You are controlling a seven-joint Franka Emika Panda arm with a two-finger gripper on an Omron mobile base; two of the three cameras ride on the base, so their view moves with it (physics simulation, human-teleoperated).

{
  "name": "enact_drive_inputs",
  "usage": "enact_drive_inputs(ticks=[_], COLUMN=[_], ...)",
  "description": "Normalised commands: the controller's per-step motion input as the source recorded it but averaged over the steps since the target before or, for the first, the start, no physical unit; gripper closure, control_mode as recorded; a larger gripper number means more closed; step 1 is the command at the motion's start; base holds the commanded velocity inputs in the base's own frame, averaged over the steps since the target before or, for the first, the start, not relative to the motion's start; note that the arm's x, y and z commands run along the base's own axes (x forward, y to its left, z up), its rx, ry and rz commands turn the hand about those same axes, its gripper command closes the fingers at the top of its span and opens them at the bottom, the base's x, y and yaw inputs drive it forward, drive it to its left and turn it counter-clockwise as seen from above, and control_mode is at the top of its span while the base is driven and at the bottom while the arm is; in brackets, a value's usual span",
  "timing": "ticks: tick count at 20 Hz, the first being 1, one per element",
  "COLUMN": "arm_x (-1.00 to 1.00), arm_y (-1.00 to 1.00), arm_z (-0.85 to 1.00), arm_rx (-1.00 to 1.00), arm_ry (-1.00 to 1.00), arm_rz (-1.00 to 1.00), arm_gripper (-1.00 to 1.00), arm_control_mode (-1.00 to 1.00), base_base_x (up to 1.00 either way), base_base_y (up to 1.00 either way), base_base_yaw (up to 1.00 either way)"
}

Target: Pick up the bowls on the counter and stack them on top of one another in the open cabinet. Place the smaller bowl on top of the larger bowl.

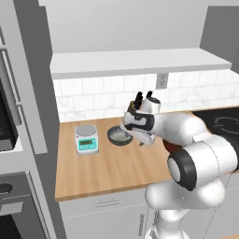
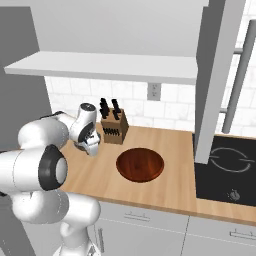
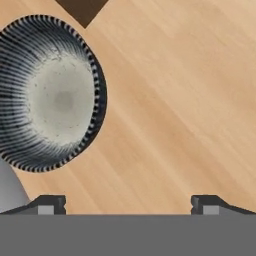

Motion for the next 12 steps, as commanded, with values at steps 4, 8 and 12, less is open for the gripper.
enact_drive_inputs(ticks=[4,8,12], arm_x=[0.36,0.38,0.41], arm_y=[0.07,0.02,0.04], arm_z=[-0.29,-0.31,-0.23], arm_rx=[0.0,0.0,0.0], arm_ry=[0.05,0.0,0.0], arm_rz=[0.0,0.0,0.0], arm_gripper=[-1.0,-1.0,-1.0], arm_control_mode=[-1.0,-1.0,-1.0], base_base_x=[0.0,0.0,0.0], base_base_y=[0.0,0.0,0.0], base_base_yaw=[0.0,0.0,0.0])
